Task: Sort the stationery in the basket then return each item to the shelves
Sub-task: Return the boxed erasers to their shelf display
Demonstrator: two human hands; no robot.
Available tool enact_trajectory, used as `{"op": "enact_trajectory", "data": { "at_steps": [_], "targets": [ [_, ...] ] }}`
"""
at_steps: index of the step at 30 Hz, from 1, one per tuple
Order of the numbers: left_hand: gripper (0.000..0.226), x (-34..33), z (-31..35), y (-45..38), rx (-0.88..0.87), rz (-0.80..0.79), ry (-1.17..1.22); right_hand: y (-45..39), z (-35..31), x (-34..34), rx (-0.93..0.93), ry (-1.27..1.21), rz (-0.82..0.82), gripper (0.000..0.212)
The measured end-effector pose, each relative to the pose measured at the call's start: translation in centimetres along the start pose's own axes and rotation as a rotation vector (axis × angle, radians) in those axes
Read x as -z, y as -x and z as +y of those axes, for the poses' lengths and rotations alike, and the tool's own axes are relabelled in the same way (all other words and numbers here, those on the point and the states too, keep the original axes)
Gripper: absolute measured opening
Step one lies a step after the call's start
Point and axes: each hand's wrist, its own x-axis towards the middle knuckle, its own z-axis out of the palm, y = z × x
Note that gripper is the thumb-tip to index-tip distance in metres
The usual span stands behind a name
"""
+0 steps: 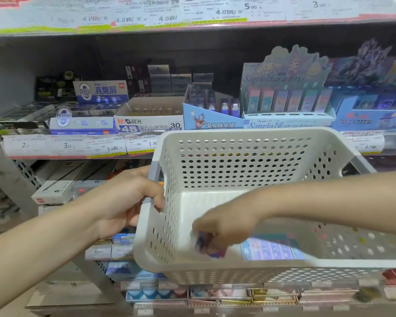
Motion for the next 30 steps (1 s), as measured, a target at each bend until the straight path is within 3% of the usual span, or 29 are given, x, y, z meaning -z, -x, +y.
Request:
{"op": "enact_trajectory", "data": {
  "at_steps": [4,8,12,16,25,30],
  "targets": [
    [0.046,0.1,0.0,0.1,-0.002,0.005,0.019,4.7,0.6,4.7,0.06,-0.311,0.277,0.018],
    [0.051,0.3,0.0,0.2,0.013,0.022,0.017,9.8,1.6,9.0,0.063,-0.463,0.505,0.029],
    [0.047,0.3,0.0,0.1,0.005,0.011,0.006,11.6,3.1,11.8,0.041,-0.533,0.737,0.03],
    [0.044,0.4,-0.1,0.1,0.0,-0.01,0.006,11.8,4.6,13.4,-0.09,-0.344,0.953,0.022],
    [0.054,0.6,-0.2,0.3,0.035,0.008,-0.028,8.8,6.0,16.0,-0.275,-0.031,1.112,0.02],
    [0.057,0.6,-0.2,0.3,0.042,0.007,-0.03,7.9,6.1,17.4,-0.357,-0.006,1.035,0.022]
  ]
}}
